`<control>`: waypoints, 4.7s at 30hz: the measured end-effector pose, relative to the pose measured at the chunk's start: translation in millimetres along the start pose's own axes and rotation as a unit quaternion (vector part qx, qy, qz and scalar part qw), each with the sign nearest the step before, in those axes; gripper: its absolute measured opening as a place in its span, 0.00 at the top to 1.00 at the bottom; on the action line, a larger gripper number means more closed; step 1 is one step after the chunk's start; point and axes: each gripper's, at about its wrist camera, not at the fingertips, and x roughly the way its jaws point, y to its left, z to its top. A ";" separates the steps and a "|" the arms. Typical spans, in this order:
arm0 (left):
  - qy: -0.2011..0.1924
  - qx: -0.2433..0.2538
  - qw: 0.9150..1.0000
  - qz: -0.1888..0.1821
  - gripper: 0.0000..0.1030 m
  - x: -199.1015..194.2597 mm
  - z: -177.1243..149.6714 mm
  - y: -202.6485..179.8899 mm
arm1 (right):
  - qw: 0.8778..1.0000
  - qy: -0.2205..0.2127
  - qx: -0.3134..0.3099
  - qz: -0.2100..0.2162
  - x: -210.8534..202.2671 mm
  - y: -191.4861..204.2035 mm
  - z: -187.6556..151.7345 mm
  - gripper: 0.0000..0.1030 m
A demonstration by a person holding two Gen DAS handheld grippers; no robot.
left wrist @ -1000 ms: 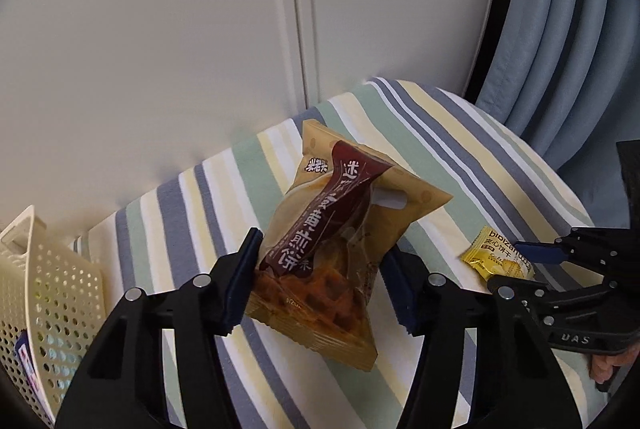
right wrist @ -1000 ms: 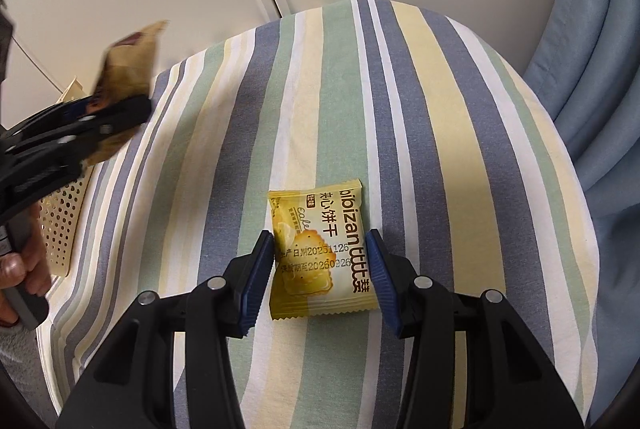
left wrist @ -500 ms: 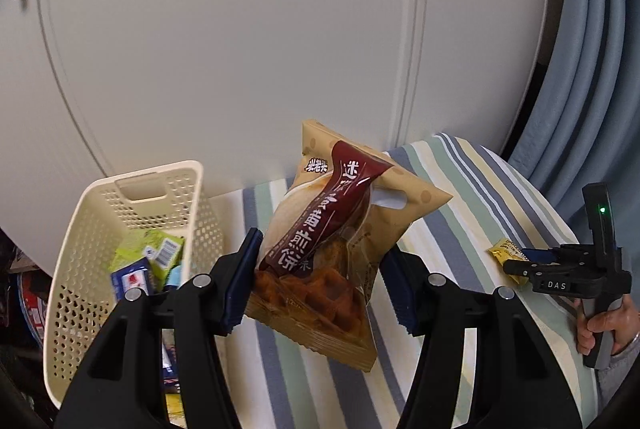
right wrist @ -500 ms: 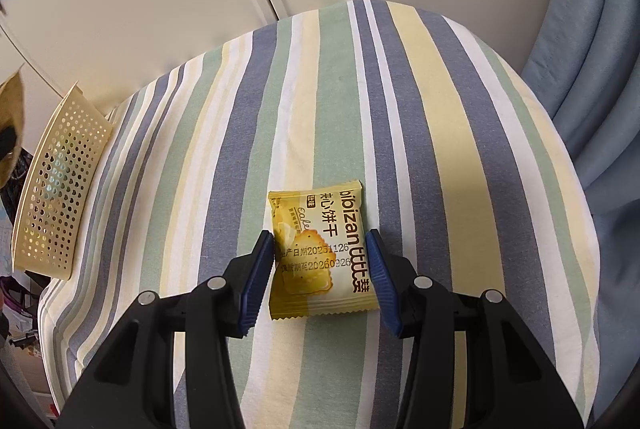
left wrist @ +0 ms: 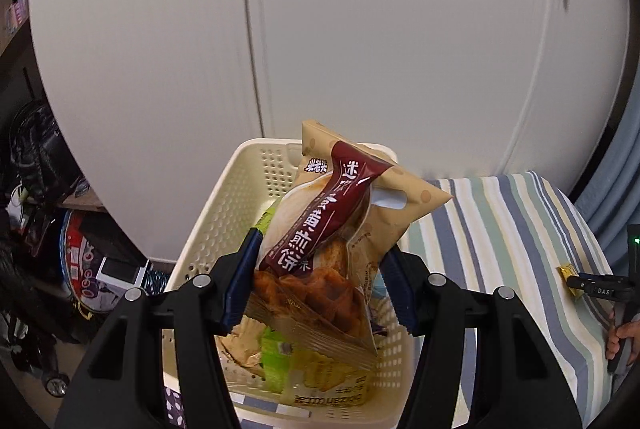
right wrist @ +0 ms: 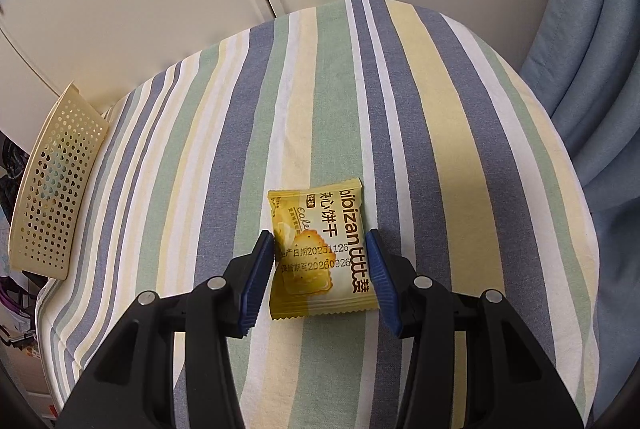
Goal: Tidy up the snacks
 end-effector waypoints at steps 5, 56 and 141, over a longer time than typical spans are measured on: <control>0.015 -0.027 0.999 0.023 0.15 11.1 -8.4 23.0 | 1.000 0.000 -0.003 -0.003 0.5 1.6 -0.6 0.53; -0.109 -0.178 0.964 0.164 0.03 -43.9 -73.4 71.9 | 0.961 -0.063 -0.170 0.209 -83.5 289.5 15.9 0.54; -0.096 0.003 0.966 0.238 0.03 -151.0 -149.3 25.2 | 0.900 -0.285 -0.317 -0.092 -175.3 364.3 -158.2 0.05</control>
